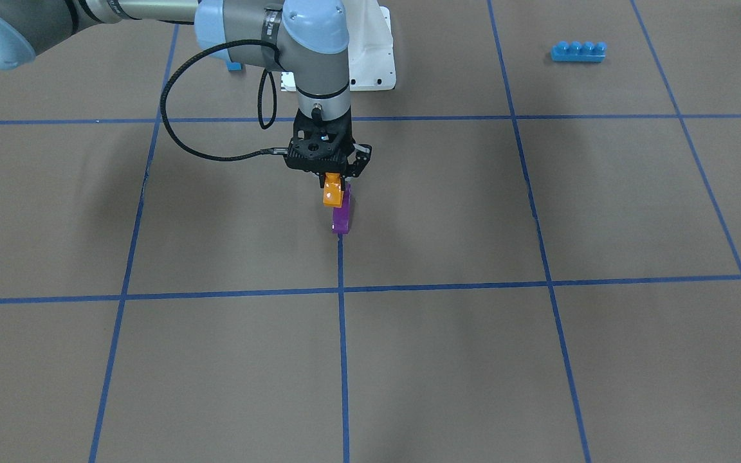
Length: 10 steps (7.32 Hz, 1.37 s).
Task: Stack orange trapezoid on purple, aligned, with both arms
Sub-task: 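Carry the orange block with the right gripper over the purple block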
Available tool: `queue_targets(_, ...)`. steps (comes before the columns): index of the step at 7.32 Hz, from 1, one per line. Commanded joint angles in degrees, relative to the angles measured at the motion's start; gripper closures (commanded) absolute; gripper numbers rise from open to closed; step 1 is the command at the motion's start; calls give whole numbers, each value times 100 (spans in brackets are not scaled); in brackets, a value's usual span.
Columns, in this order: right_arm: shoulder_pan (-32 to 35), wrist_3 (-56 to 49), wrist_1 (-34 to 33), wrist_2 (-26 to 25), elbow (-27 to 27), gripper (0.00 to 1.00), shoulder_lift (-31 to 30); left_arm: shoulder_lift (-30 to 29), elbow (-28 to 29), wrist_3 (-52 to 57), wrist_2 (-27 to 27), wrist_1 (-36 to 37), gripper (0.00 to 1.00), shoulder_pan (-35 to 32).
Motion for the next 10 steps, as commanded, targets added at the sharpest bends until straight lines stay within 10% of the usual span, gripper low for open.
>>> queue_targets(1, -134, 0, -34, -162, -63, 100, -1, 4, -2, 1, -5, -7, 0, -1)
queue_targets(10, -284, -79, -96, -391, -72, 100, -19, 4, 7, -8, -5, -7, 0, -1)
